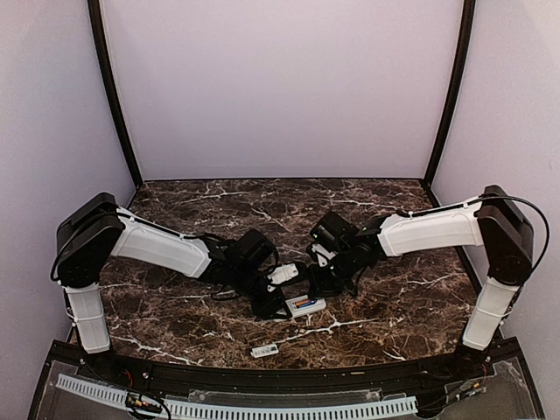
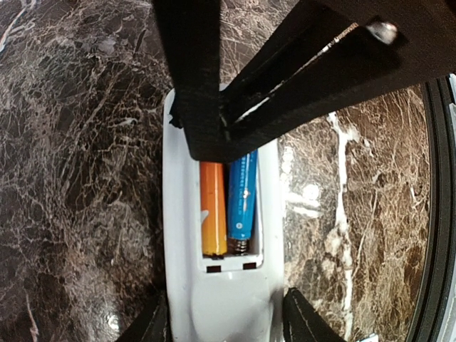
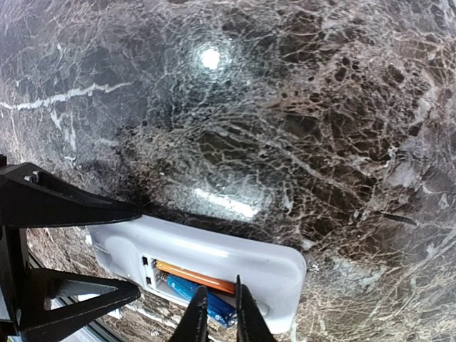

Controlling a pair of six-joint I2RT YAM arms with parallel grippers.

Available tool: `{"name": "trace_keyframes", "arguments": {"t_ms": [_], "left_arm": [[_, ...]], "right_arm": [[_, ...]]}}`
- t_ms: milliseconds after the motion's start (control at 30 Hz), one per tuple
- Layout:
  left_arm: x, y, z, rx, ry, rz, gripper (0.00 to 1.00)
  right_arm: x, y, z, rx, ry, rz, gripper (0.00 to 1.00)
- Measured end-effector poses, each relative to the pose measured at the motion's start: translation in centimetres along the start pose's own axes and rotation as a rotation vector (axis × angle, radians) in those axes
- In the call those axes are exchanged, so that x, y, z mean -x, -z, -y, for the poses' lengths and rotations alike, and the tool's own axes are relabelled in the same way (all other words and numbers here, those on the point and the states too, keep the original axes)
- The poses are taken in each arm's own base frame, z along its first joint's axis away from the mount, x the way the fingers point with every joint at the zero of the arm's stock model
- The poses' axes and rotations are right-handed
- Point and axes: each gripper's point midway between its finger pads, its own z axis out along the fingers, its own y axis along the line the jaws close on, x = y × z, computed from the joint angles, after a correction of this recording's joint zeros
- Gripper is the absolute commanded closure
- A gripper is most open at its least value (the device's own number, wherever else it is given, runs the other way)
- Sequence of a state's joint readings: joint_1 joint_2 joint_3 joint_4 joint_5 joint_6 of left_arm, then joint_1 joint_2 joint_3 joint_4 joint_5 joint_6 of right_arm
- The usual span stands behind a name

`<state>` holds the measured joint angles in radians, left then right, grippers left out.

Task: Load the batteries into the remote control
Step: Load the battery into the battery compartment.

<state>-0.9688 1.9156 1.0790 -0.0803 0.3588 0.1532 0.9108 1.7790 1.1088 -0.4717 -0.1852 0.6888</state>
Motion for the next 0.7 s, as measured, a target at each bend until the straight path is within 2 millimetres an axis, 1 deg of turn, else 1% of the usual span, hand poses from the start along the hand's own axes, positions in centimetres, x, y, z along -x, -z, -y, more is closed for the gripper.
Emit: {"name": "trace_keyframes", "arguments": {"t_ms": [300,467,567,700], "left_arm": [[0.02,-0.02,0.00,-0.001,0.000,0.000,0.73],[0.03,-0.03,0.00,-0.001,0.000,-0.001,0.73],[0.06,-0.04,0.00,-0.002,0.001,-0.002,0.73],[0.04,-0.04,0.01,-0.002,0.001,-0.002,0.73]], "right_arm": [[-0.29,0.83,0.55,-0.035,0.011,-0.004,0.82],[-0.61,0.75,0.70,-0.033,0.006,-0.012,0.85],[-0.73,0.69,0.46,-0.018,0.002,-0.018,0.87],[-0.88,0.64,0.27,-0.007,0.000,-0.027,0.94]]}}
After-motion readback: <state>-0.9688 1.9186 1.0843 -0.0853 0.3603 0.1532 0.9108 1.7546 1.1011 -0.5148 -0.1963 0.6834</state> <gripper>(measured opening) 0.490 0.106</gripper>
